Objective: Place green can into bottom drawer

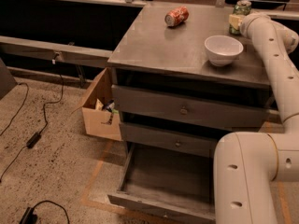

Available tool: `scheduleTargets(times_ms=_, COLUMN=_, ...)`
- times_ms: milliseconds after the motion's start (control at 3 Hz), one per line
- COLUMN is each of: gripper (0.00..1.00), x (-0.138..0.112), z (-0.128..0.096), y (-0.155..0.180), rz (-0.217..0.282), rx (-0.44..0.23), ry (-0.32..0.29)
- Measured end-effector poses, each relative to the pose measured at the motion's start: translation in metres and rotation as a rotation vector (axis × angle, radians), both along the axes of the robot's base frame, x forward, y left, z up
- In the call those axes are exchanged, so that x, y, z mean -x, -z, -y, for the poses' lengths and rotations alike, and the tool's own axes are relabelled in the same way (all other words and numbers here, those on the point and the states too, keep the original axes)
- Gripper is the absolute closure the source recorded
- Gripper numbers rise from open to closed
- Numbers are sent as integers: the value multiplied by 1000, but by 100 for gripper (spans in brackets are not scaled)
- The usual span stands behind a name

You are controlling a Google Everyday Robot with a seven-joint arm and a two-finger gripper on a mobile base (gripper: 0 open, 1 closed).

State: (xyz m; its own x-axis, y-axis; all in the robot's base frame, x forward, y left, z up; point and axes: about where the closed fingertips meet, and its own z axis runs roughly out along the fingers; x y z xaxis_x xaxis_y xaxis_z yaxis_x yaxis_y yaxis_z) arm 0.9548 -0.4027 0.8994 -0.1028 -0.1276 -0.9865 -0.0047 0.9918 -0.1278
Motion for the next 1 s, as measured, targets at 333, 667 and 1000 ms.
scheduleTargets(times_ms=333, gripper=100, x=26, z=1, y=-29, rz=-48, rx=6, ry=-58)
scheduleTargets(times_ms=667, gripper=100, x=65, z=4, y=-55, rz=-108, rx=3, ry=-147)
scheduleTargets(times_ms=1000, gripper=100, x=105, z=3, y=-66, rz=-173, rx=-16, ry=-244)
